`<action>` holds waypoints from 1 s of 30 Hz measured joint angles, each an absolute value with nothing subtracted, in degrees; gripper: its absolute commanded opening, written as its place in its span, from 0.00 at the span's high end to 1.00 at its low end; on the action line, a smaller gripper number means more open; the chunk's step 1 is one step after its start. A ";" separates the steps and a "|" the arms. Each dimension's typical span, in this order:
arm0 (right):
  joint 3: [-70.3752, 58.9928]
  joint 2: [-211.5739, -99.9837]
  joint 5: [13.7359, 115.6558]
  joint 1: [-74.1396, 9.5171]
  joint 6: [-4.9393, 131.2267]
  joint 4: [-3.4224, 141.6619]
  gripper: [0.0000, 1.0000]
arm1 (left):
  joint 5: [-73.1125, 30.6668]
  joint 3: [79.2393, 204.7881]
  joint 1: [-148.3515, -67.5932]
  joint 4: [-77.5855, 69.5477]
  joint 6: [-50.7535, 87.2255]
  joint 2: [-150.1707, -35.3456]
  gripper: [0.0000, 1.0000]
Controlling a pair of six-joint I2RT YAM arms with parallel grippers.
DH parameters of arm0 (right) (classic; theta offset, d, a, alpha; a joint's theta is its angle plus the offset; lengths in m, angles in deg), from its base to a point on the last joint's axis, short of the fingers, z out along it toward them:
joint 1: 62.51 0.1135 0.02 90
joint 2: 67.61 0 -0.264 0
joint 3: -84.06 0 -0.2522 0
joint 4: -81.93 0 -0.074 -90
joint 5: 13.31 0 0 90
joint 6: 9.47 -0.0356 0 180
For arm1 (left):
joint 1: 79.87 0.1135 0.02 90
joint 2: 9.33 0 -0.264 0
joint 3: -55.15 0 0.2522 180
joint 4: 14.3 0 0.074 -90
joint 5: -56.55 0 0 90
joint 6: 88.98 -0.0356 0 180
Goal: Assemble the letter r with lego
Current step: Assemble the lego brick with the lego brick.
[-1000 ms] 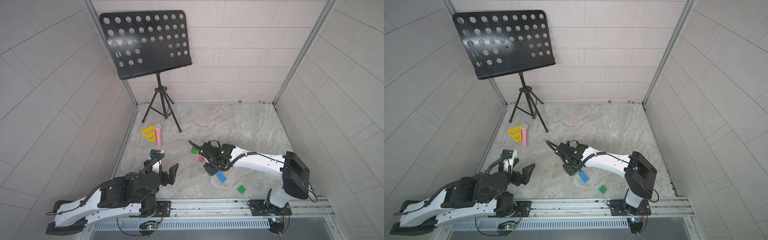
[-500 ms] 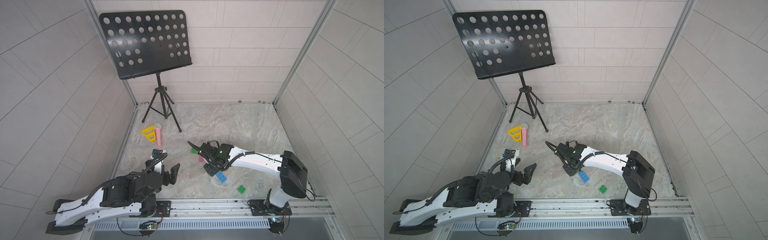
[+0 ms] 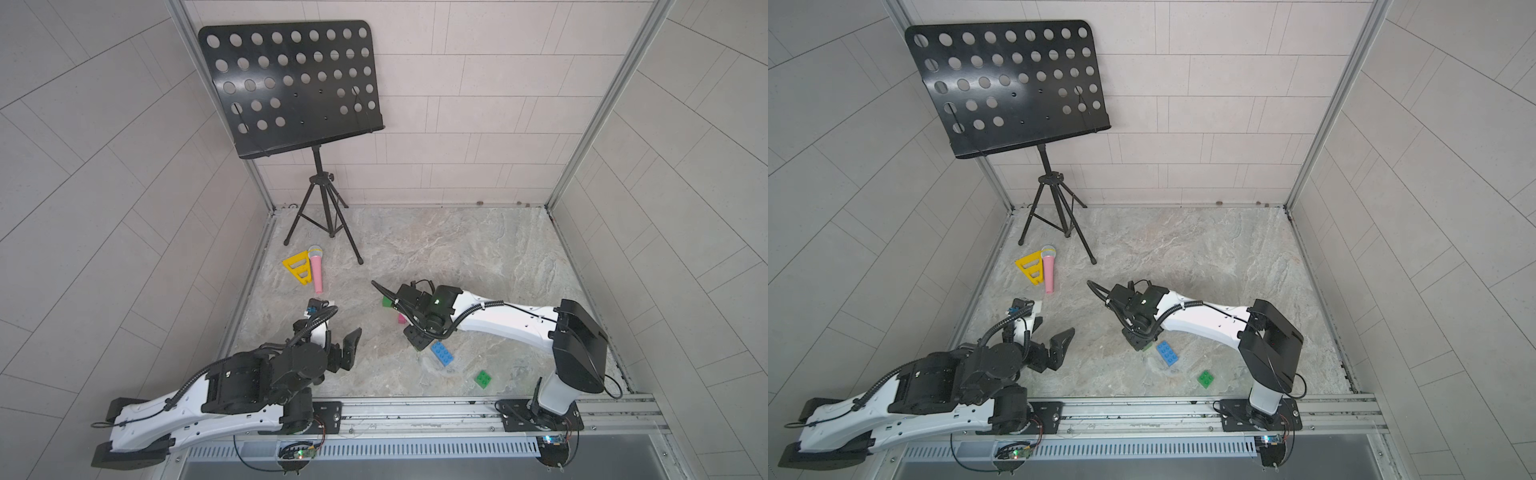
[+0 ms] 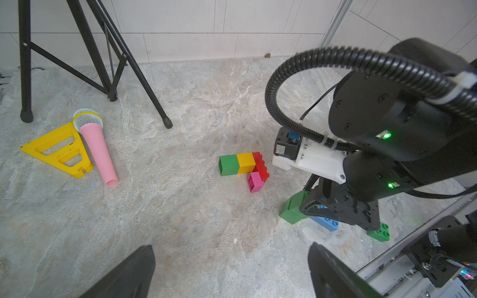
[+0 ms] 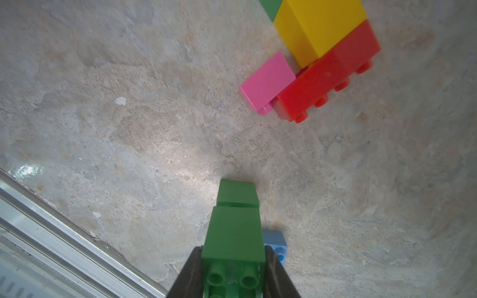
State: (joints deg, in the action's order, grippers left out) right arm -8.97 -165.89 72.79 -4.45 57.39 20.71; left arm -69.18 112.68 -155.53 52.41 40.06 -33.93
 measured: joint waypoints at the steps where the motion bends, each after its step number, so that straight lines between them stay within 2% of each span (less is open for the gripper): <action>1: -8.62 -166.20 72.66 -4.45 57.39 20.53 1.00 | -69.11 112.68 -155.53 52.39 40.02 -34.02 0.00; 30: 2.85 -177.41 69.01 -5.59 55.25 10.78 1.00 | -67.47 112.68 -155.53 51.58 39.91 -35.39 0.00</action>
